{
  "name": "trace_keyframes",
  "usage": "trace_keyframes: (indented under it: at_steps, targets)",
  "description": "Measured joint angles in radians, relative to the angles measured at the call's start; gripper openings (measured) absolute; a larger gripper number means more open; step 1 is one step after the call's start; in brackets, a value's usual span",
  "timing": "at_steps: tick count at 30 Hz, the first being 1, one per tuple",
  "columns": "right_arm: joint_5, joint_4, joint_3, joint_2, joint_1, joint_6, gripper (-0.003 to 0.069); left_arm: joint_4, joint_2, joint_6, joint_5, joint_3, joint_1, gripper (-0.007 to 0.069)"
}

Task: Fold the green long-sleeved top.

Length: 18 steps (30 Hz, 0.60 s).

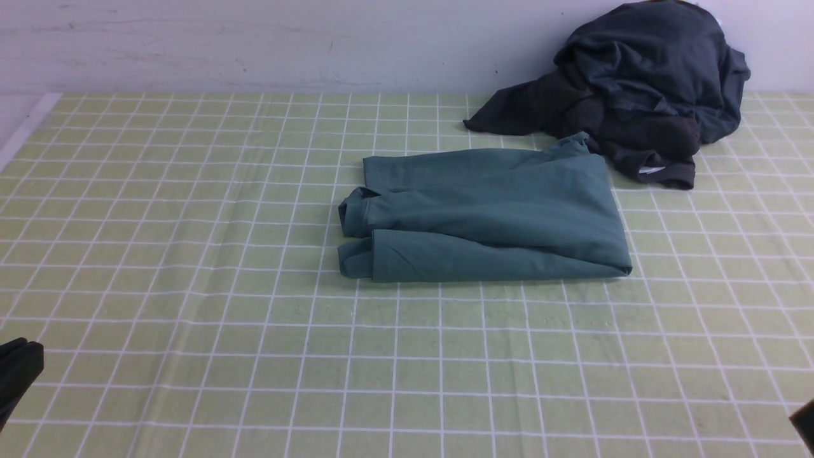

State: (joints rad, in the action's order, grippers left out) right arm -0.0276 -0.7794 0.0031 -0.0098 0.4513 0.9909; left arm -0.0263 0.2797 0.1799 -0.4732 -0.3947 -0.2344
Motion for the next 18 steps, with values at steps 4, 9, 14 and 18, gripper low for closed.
trace_keyframes:
  at_steps: [4, 9, 14, 18]
  targets:
    - [0.047, 0.036, 0.011, -0.001, -0.001, -0.009, -0.0014, 0.0, 0.0, 0.0, 0.0, 0.0, 0.0, -0.0003]
    - [0.015, 0.405, 0.011, -0.001, -0.055, -0.272, -0.0014, 0.0, 0.0, 0.0, 0.0, 0.0, 0.0, -0.0003]
    - [-0.007, 0.812, 0.012, -0.001, -0.231, -0.862, -0.0014, 0.0, 0.0, 0.001, 0.0, 0.0, 0.0, -0.0003]
    - [0.009, 0.888, 0.023, -0.001, -0.424, -1.026, -0.0014, 0.0, 0.0, 0.001, 0.0, 0.0, 0.0, -0.0003]
